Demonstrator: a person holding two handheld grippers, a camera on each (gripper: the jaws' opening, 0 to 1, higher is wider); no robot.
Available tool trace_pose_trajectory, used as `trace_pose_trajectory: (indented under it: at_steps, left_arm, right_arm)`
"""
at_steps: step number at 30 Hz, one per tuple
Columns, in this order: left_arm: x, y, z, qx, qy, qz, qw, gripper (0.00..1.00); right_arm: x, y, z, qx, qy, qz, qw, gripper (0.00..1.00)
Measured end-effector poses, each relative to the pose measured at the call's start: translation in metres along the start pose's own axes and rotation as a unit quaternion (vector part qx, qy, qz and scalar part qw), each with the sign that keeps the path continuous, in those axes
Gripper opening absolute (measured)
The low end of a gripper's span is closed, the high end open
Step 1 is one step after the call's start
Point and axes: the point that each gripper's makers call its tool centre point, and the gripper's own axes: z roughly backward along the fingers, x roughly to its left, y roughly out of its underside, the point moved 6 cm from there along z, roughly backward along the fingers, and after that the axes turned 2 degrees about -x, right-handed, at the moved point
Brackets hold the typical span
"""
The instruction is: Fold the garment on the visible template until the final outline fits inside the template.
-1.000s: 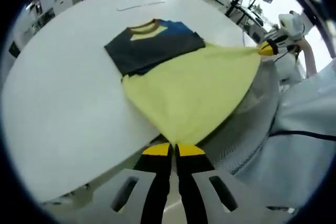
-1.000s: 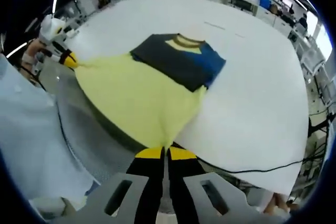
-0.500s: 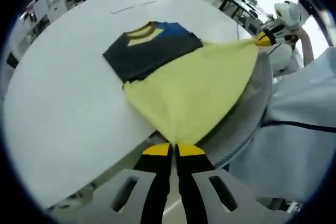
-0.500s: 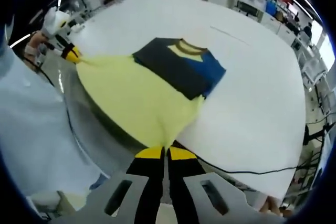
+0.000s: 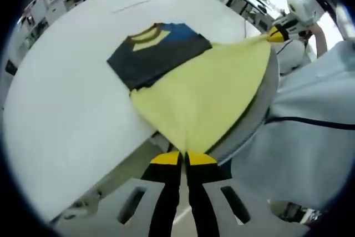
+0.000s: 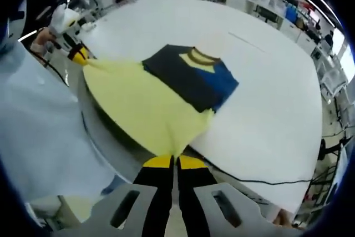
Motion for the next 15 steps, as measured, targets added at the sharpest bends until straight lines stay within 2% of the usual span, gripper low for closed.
trace_pose_trajectory:
  at_steps: [15]
  left_arm:
    - [-0.012,0.011,0.011,0.021,0.003,0.001,0.9998,0.00]
  right_arm:
    - [0.017,0.006,0.011,0.015,-0.018,0.014,0.9996,0.03]
